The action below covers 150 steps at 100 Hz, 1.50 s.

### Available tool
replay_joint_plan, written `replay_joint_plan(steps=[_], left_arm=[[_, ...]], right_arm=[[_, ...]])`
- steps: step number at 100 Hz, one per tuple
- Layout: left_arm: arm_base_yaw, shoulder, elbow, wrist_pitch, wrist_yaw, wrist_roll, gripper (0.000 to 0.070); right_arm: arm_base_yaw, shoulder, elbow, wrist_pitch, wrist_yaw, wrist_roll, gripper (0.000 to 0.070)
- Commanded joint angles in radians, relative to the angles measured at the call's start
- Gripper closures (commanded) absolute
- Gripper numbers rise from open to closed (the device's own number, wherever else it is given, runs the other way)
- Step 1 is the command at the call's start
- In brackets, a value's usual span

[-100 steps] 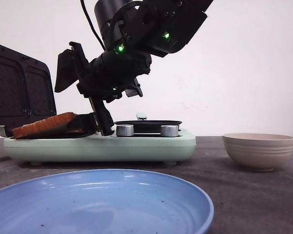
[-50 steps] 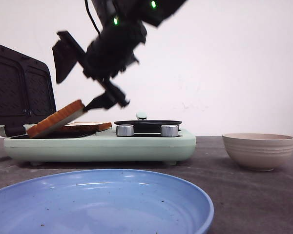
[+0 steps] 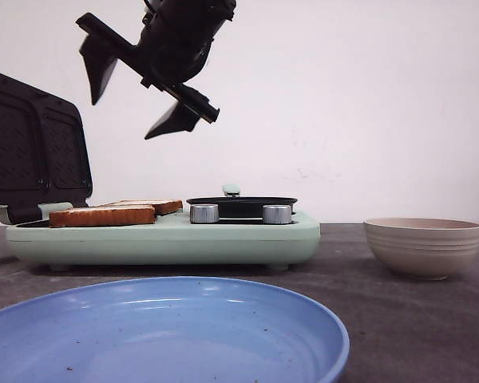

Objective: Make breakfast with bread and shrimp

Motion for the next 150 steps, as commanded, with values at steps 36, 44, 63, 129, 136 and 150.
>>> replay_joint_plan(steps=[36, 44, 63, 129, 136, 150], left_arm=[[-0.005, 0.002, 0.007, 0.004, -0.003, 0.002, 0.0689], [-0.005, 0.002, 0.002, 0.002, -0.003, 0.002, 0.0689], [-0.005, 0.002, -0.007, 0.000, -0.003, 0.008, 0.0689], [-0.003, 0.108, -0.284, 0.570, -0.166, 0.095, 0.0690], [0.010, 0.153, -0.276, 0.674, -0.213, 0.120, 0.0690], [0.089, 0.262, -0.238, 0.789, -0.244, 0.146, 0.0691]], right_arm=[[-0.055, -0.220, -0.002, -0.204, 0.185, -0.314, 0.0697], [-0.058, -0.286, -0.035, -0.199, 0.185, -0.401, 0.0697], [-0.053, -0.508, -0.200, -0.182, 0.185, -0.517, 0.0697], [-0.073, -1.439, -0.910, -0.136, 0.190, -0.691, 0.0697], [-0.073, -1.506, -0.910, -0.175, 0.190, -0.710, 0.0697], [-0.073, -1.624, -0.910, -0.216, 0.190, -0.733, 0.0697]])
